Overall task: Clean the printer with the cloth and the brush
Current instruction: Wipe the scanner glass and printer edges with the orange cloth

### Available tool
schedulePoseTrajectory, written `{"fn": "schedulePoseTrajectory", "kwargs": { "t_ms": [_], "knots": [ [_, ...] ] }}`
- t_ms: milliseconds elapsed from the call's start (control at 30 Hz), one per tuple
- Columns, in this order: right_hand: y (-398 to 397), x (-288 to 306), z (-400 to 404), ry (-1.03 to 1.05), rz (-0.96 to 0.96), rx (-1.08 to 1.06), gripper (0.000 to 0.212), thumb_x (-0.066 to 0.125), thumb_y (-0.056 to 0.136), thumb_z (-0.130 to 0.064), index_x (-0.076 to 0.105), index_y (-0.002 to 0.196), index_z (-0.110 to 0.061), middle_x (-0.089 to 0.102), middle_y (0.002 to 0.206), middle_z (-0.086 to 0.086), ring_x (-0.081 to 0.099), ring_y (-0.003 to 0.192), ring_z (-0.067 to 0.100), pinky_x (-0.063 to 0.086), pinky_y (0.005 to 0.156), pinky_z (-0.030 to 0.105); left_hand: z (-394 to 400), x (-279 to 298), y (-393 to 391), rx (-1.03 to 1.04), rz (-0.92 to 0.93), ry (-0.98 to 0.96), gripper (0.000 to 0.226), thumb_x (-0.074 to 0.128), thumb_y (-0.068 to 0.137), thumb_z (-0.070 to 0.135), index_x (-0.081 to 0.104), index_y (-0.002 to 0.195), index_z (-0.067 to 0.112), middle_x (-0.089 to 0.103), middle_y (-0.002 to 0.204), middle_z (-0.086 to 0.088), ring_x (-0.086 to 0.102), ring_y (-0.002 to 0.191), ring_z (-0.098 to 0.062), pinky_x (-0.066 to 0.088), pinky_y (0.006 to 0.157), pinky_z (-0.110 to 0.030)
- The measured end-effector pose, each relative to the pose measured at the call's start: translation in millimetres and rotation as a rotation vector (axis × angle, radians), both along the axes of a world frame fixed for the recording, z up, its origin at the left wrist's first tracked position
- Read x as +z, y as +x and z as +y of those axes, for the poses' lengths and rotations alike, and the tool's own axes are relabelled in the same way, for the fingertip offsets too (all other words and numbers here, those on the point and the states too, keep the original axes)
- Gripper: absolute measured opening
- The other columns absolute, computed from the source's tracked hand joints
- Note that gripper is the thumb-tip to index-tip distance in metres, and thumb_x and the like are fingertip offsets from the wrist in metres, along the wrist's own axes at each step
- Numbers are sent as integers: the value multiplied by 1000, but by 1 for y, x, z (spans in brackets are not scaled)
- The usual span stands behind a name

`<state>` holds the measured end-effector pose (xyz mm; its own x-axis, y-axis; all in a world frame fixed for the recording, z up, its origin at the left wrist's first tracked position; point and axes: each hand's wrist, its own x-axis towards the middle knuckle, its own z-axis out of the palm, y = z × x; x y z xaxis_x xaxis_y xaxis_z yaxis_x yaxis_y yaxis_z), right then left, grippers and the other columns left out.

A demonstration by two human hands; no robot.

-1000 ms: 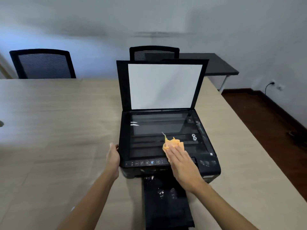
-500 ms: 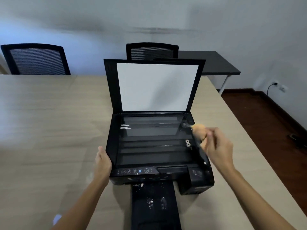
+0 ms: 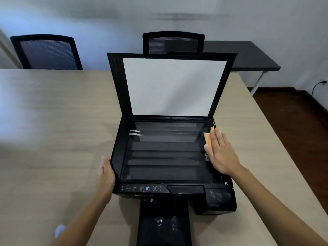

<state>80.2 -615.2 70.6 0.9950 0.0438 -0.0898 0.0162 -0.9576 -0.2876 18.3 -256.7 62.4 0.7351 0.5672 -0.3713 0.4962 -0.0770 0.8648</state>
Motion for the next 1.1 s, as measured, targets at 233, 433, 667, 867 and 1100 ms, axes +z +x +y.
{"fn": "schedulePoseTrajectory", "kwargs": {
  "t_ms": [233, 433, 667, 867, 1100],
  "knots": [
    [-36, 6, -4, -67, -13, 43, 71, 6, 92, -57, 0, 151, -17, 0, 162, 0, 3, 148, 26, 18, 117, 43, 4, -8, 5, -9, 28, 20, 66, 16, 99, 52, 60, 106, 4, 61, 122, -21, 54, 118, -35, 39, 101, -47],
    [55, -1, 7, -51, 80, -70, 74, 10, 92, -54, 5, 150, -9, 5, 161, 10, 7, 146, 33, 19, 117, 48, 5, -6, 1, -37, 40, 47, 69, 14, 98, 54, 57, 125, 8, 53, 137, -19, 47, 128, -34, 33, 108, -46],
    [-78, 1, -21, 101, 32, 177, 69, 2, 92, -57, 1, 151, -21, -4, 161, -7, -14, 146, 6, -5, 120, 26, 7, -6, 4, -11, 25, 24, 69, 17, 96, 56, 60, 116, 7, 61, 125, -19, 54, 118, -36, 39, 103, -50],
    [-137, -16, 54, -85, -146, -159, 60, 22, 97, -40, 26, 148, -8, 22, 158, 10, 11, 148, 29, 15, 118, 46, 4, -6, 2, -12, 5, 17, 72, 15, 94, 58, 58, 121, 6, 58, 130, -17, 51, 124, -35, 38, 109, -49],
    [-167, -17, 46, -202, -217, 326, 59, 21, 100, -40, 14, 151, -11, 12, 161, 6, 6, 148, 25, 20, 116, 47, -1, 3, -3, -41, 7, -10, 56, 15, 99, 49, 56, 103, 10, 54, 110, -10, 51, 110, -29, 35, 93, -39]
  ]
}}
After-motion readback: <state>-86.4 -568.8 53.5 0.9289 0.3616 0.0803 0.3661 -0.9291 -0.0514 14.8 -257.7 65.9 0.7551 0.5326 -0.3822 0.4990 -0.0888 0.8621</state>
